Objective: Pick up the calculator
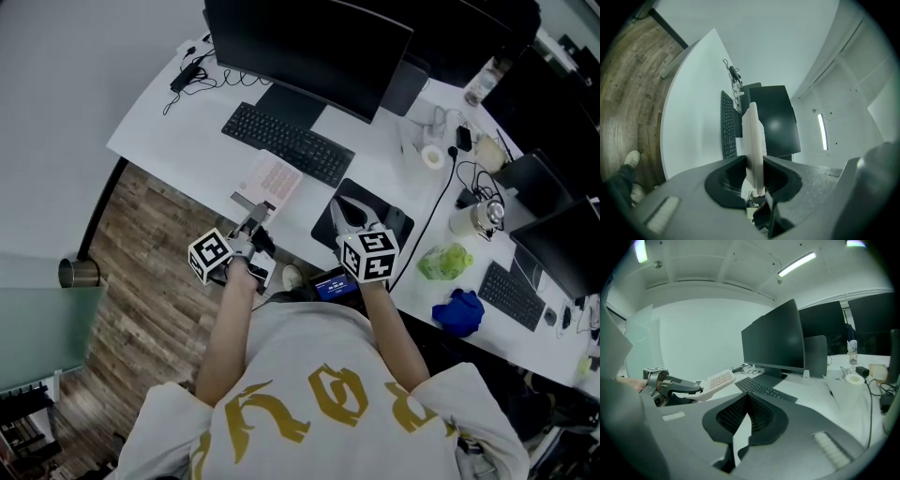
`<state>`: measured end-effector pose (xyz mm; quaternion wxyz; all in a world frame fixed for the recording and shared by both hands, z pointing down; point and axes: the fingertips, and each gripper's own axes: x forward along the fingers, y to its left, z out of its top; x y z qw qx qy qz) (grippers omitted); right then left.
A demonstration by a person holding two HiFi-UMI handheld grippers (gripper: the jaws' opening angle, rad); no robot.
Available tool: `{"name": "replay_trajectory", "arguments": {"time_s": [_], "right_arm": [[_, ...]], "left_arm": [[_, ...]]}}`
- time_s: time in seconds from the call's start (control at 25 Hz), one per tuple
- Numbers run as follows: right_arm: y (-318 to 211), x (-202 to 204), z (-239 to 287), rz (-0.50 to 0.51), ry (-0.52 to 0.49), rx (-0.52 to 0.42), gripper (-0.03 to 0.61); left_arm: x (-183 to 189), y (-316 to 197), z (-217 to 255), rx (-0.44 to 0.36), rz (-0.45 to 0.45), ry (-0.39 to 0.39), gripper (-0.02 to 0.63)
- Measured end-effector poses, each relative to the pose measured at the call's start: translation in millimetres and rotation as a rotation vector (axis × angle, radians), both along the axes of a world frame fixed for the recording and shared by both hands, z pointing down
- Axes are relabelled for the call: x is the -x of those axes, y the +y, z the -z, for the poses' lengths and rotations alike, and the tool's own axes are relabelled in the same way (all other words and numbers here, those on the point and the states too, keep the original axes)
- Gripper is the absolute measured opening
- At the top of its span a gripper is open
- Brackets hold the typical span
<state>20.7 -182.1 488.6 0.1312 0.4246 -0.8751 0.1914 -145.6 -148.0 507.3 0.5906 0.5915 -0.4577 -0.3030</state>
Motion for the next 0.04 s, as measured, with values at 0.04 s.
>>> {"name": "replay_trajectory", "arguments": {"time_s": [0.04], "right_arm": [[-1.1, 0.3, -1.0, 0.0, 0.0, 0.001, 0.023]], "left_arm": [[0.5, -1.1, -1.2, 0.001, 0.0, 0.001, 0.084]]}}
